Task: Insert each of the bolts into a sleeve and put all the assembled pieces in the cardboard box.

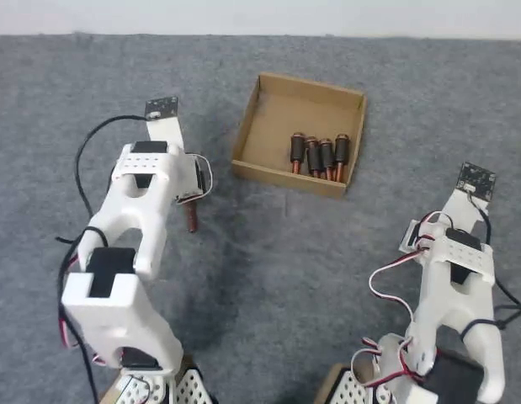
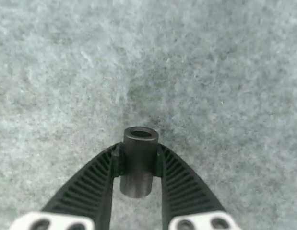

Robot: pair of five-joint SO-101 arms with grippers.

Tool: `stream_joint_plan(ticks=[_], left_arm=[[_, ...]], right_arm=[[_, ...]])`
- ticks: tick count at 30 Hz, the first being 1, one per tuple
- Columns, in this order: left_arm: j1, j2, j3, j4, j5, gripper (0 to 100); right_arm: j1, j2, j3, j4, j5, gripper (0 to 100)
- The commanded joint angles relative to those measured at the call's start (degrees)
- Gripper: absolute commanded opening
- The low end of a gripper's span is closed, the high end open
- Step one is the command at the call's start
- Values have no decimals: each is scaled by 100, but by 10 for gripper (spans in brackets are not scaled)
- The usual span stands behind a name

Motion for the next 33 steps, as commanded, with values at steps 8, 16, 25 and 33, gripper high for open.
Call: stream_joint_plan(ticks=[8,16,25,33], left_arm=[[-26,264,-620,-18,79,74],[-132,1037,-1596,624,70,73],[-105,993,-1578,738,-229,10],[-633,-18,-681,-237,-316,10]], right_arm=[[40,-66,-53,-40,70,7],[40,-66,-53,31,70,7],[31,-66,-53,-4,70,7],[-84,-66,-79,-31,70,7]])
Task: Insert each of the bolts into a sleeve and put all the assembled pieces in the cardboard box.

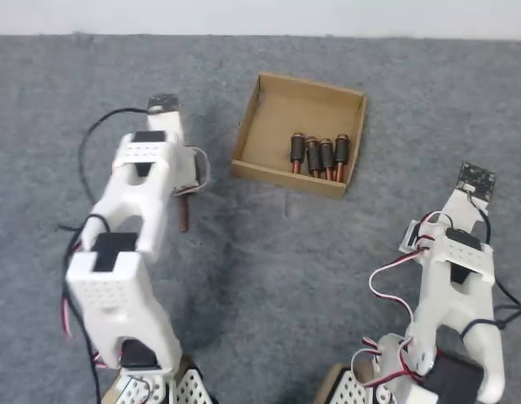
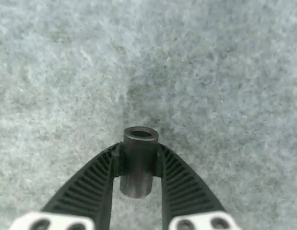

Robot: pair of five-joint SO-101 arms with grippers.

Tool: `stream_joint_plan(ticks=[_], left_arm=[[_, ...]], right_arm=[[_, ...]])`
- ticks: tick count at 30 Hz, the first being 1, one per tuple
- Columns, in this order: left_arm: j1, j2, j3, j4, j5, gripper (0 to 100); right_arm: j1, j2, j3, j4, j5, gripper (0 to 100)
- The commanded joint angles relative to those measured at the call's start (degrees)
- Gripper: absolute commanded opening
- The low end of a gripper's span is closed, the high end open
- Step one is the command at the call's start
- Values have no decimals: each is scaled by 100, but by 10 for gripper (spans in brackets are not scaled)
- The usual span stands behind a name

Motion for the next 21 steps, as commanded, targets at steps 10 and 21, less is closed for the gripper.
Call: stream_joint_plan(ticks=[10,21], left_arm=[[-949,-2013,2009,-1380,-492,10],[-1029,-2646,2879,-2119,-914,11]], right_arm=[[-796,-66,-79,-1402,35,7],[-1473,-4,-53,-3758,62,9]])
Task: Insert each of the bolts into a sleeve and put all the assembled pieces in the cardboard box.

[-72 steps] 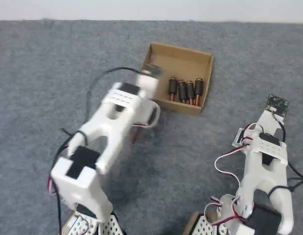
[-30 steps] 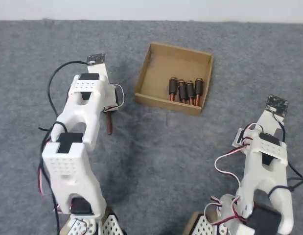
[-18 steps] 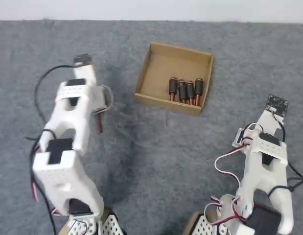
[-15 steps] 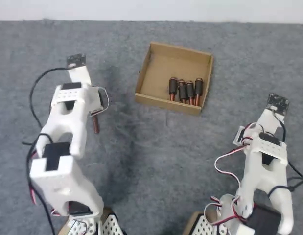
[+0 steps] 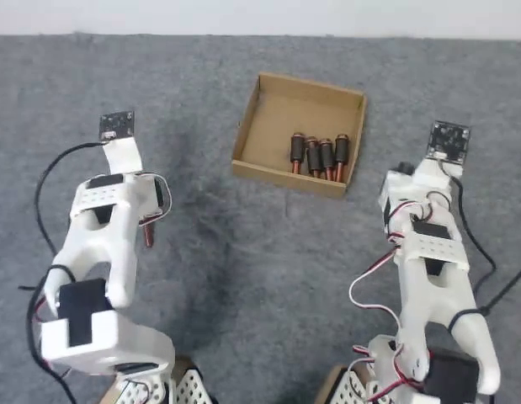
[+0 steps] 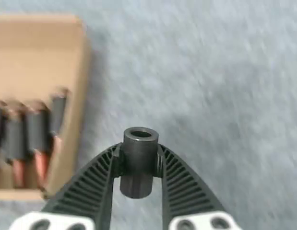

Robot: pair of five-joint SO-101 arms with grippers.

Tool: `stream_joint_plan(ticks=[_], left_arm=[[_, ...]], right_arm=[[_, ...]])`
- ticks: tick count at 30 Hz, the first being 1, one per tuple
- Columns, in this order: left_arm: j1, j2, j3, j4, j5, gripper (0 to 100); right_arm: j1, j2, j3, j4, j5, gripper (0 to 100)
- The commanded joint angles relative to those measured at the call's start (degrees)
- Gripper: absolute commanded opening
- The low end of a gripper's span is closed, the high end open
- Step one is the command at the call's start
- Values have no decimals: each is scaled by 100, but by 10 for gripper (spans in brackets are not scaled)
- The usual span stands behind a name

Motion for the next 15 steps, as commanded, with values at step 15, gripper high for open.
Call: stream_joint_plan(ticks=[15], left_arm=[[0,-448,-66,-246,-79,11]], right_arm=[[-1534,-13,-53,-2923,62,9]])
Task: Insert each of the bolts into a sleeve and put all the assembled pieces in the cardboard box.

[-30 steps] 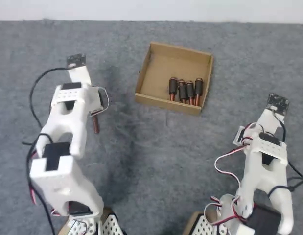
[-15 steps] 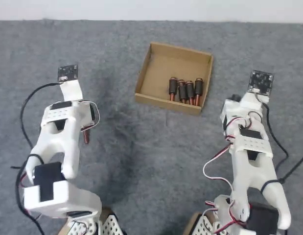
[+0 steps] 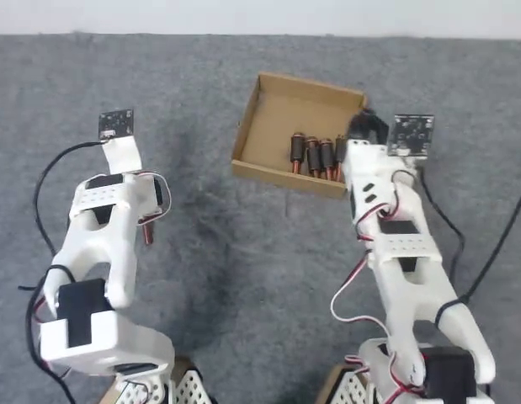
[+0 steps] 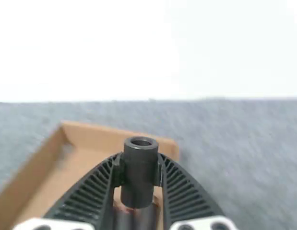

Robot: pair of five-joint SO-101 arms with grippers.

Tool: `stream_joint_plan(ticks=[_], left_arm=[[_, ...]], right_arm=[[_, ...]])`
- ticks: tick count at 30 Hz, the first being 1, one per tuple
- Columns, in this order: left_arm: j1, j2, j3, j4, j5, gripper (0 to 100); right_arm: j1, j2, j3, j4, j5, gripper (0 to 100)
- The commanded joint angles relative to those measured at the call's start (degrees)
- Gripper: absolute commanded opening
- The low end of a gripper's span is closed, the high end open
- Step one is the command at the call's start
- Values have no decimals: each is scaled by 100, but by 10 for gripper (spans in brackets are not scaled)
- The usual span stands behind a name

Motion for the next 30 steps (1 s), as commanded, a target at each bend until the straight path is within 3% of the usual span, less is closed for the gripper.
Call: stream_joint_plan(ticks=[1,7,15,26,30], left_arm=[[0,-448,-75,-123,-62,11],[0,-448,-75,-123,-62,11],[0,-448,-75,-123,-62,11],[18,-448,-57,-281,-62,11],[18,-448,-57,-281,-62,11]], right_arm=[[-338,-66,-53,-514,62,8],[-831,13,-53,-1209,44,8],[-1209,1402,-79,-3653,70,7],[-1578,3055,211,-5771,79,7],[-1965,3468,615,-6563,695,7]])
